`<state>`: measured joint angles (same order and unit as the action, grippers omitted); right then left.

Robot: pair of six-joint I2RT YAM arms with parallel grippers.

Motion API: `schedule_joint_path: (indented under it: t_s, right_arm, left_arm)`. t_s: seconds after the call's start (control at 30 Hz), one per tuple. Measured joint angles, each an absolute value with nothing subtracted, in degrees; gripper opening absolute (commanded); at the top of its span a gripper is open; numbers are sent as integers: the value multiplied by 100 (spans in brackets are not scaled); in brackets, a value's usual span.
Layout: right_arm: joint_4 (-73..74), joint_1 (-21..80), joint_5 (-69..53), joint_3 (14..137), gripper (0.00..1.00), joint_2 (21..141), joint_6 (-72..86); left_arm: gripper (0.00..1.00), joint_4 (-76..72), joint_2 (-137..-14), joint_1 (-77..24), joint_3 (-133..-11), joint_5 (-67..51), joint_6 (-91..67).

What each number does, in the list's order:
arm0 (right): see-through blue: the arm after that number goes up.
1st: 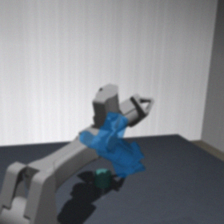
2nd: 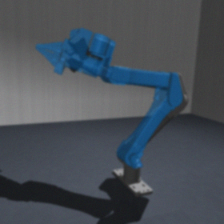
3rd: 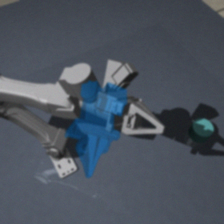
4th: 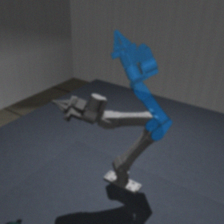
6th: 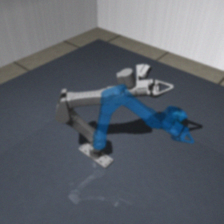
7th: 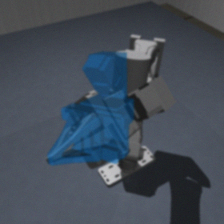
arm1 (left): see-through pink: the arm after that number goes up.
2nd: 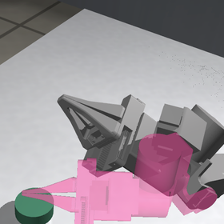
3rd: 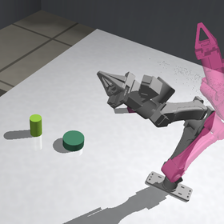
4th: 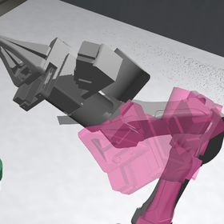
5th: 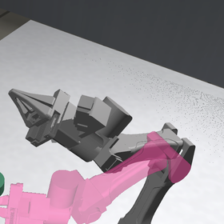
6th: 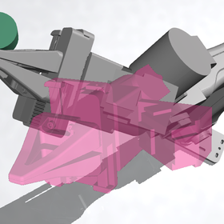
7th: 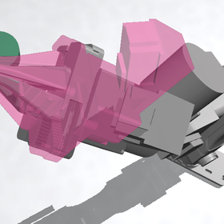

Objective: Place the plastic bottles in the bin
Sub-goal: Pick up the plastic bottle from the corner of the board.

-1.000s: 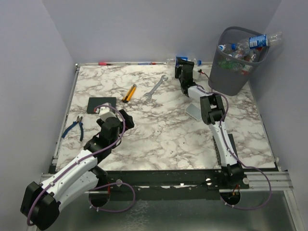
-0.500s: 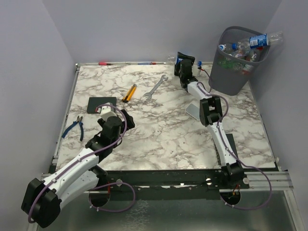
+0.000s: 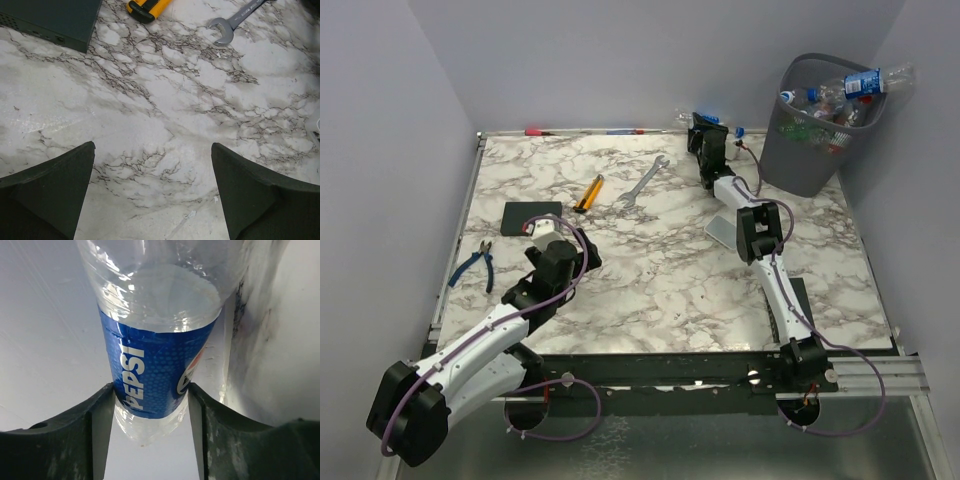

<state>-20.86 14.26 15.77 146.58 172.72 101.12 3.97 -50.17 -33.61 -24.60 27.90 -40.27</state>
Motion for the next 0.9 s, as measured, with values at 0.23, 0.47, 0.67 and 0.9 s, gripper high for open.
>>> schedule_joint_path:
  t_s: [0.23, 0.47, 0.67, 0.9]
  right_arm:
    - [-2512, 1417, 1461, 14184, 22, 17185, 9944]
    - [-3304, 1415, 1319, 12744, 14, 16521, 9747]
    - [-4237, 1503, 1160, 10748, 9, 15528, 9758]
    - [-5317, 1951, 760, 8361, 1, 14313, 9723]
  left_arm:
    - [99, 397, -5035, -3361, -2460, 2790, -4029]
    - [99, 397, -4921, -3361, -2460, 2790, -4032]
    - [99, 392, -4630, -3361, -2460, 2790, -4056]
    - [99, 373, -4171, -3358, -2462, 2923, -4051]
